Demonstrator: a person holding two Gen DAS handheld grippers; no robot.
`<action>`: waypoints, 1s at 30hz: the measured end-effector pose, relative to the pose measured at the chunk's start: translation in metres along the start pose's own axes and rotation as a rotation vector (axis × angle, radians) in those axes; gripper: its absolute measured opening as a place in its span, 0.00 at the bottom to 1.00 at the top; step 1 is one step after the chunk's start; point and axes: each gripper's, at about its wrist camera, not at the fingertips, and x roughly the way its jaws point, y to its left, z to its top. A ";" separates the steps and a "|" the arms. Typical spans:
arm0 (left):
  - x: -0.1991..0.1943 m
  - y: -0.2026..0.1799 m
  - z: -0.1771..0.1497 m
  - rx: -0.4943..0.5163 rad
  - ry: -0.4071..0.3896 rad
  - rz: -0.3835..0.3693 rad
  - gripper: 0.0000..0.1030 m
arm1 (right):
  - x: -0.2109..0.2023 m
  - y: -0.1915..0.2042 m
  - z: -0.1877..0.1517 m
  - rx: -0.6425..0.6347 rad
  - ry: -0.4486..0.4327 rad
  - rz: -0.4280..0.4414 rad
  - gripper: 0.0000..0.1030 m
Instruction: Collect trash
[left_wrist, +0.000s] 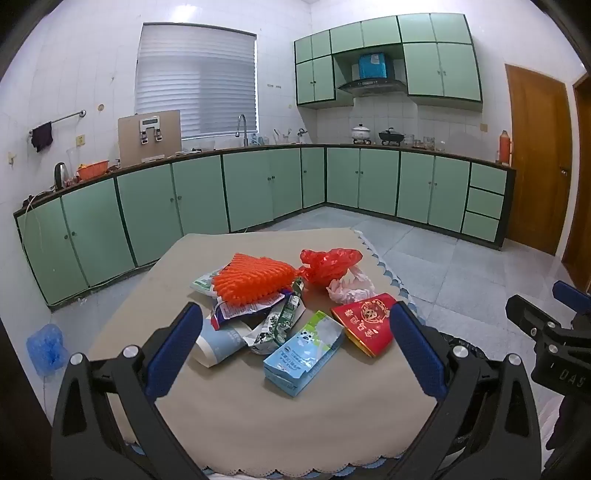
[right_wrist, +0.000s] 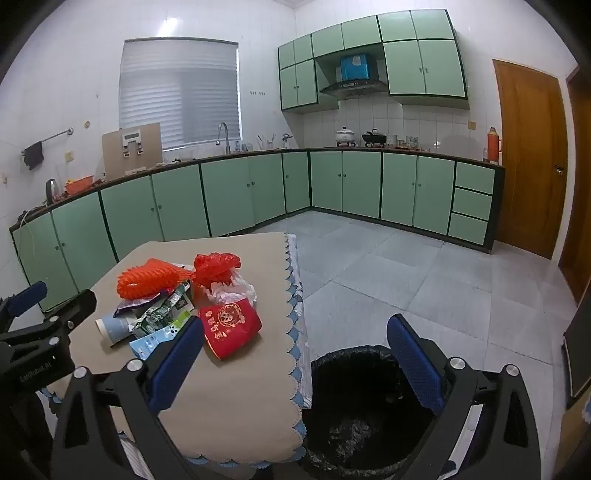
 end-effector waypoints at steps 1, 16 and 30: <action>0.000 0.000 0.000 0.002 -0.002 0.003 0.95 | 0.000 0.000 0.000 0.002 -0.002 0.001 0.94; 0.000 0.004 -0.001 0.005 -0.013 0.030 0.95 | -0.004 0.000 0.005 0.007 -0.012 -0.004 0.94; -0.003 0.006 -0.001 0.004 -0.016 0.035 0.95 | -0.005 0.001 0.002 0.005 -0.020 -0.005 0.94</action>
